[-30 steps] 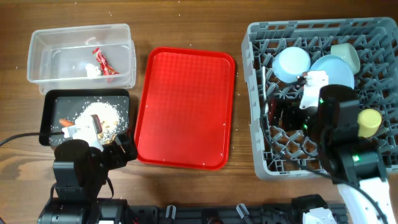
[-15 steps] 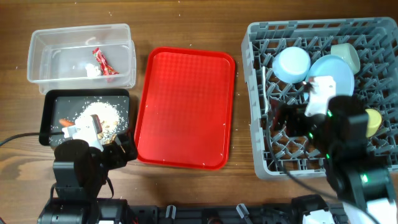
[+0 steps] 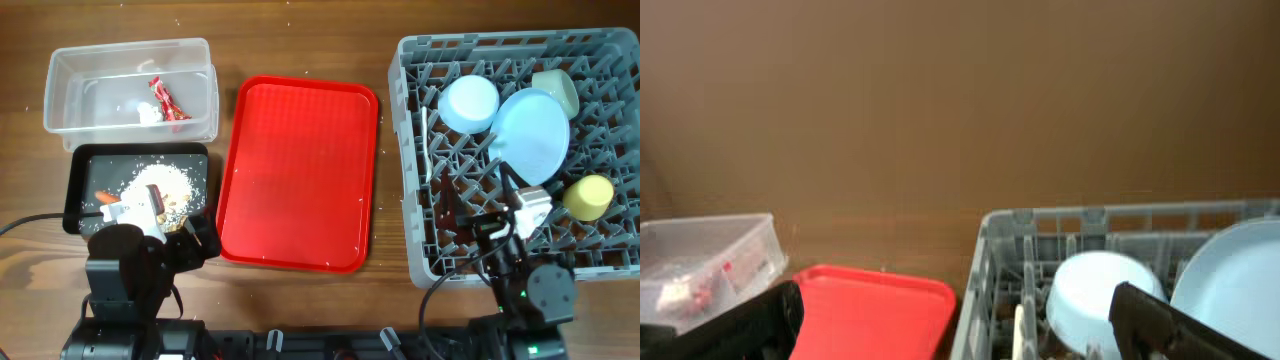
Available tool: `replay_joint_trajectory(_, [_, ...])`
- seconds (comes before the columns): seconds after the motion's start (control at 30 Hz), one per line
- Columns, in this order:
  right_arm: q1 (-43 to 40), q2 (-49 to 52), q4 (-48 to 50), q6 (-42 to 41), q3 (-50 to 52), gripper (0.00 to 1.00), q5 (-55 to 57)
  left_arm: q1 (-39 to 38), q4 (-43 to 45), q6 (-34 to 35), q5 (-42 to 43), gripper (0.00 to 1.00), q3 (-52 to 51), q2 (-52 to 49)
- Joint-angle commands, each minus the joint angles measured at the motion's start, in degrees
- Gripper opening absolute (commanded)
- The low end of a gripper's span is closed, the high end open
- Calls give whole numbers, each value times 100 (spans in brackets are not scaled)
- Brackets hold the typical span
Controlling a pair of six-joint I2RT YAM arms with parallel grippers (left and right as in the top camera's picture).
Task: Sort waste into correct bins and load items into the dishwasher rack
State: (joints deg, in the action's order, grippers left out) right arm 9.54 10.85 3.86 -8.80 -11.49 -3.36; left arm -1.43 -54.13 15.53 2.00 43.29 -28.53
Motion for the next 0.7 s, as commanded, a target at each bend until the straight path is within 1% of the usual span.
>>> replay_joint_trajectory(0.0, [-2, -254, 861, -15, 741, 100, 44, 33, 7, 31, -55, 100, -33, 28])
replay_joint_trajectory(0.1, [-2, -411, 1314, 118, 1134, 100, 70, 33, 7, 31, -52, 100, -33, 28])
replay_joint_trajectory(0.17, [-2, -542, 1169, 448, 1121, 100, 83, 33, 7, 31, -52, 100, -33, 28])
replay_joint_trajectory(0.23, [-2, -728, 1084, 955, 1121, 100, 85, 33, 7, 31, -52, 100, -33, 28])
replay_joint_trajectory(0.33, [-4, -1080, 511, 1335, 1121, 100, 85, 33, 7, 31, -52, 100, -33, 28])
replay_joint_trajectory(0.37, [-4, -1064, 345, 1329, 1121, 100, 87, 33, 7, 31, -52, 100, -33, 28])
replay_joint_trajectory(0.43, [-2, -1071, -286, 1139, 1121, 100, 83, 33, 7, 31, -52, 100, -33, 28])
replay_joint_trajectory(0.47, [-2, -1069, -389, 1095, 1121, 100, 61, 33, 7, 31, -52, 100, -33, 28])
replay_joint_trajectory(0.67, [-2, -1071, -387, 1180, 1121, 100, 44, 33, 7, 31, -52, 100, -33, 28])
